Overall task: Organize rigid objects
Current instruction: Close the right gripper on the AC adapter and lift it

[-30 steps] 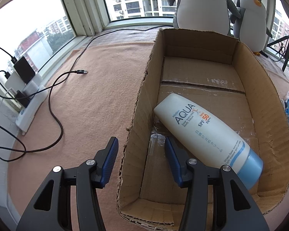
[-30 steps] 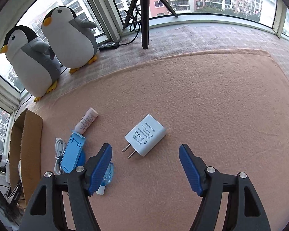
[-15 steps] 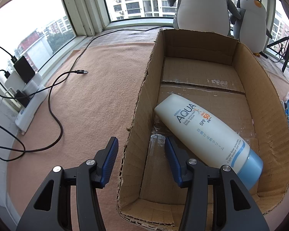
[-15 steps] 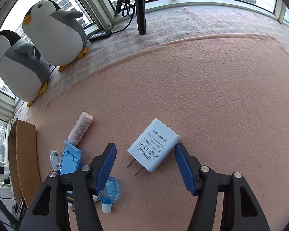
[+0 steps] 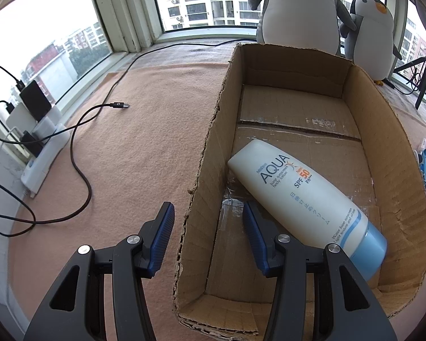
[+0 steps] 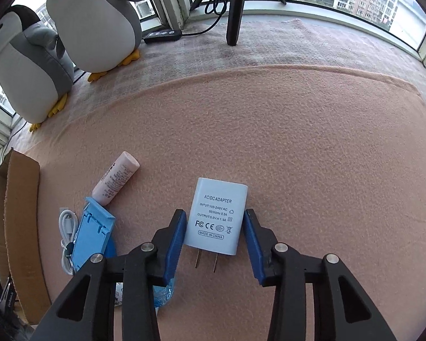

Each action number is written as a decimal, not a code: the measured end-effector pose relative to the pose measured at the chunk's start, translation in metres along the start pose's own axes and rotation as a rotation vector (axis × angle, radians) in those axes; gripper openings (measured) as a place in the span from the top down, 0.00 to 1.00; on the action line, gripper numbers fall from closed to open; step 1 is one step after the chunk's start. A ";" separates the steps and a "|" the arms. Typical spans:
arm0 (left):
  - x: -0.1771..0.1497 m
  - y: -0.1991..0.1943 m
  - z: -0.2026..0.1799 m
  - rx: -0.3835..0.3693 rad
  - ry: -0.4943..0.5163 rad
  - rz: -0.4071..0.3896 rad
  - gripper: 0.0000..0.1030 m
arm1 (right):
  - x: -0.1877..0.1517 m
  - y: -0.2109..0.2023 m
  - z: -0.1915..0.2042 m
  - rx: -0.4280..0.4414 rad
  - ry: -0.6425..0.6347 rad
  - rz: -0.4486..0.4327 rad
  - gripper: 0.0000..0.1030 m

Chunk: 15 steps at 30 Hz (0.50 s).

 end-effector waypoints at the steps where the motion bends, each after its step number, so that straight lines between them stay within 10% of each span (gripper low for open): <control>1: 0.000 0.000 0.000 0.000 0.000 0.000 0.53 | -0.001 0.000 0.000 -0.002 -0.010 -0.003 0.66; 15: 0.000 0.000 0.001 -0.007 -0.011 0.000 0.53 | -0.005 -0.026 0.004 -0.011 -0.070 -0.075 0.69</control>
Point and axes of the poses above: each gripper's, at about its wrist camera, not at the fingertips, and y roughly the way its jaws point, z to its left, x to its top, the point moved 7 cm from there along y, roughly the way its jaws point, and after that the axes turned 3 degrees about -z, right-handed, at the moved point
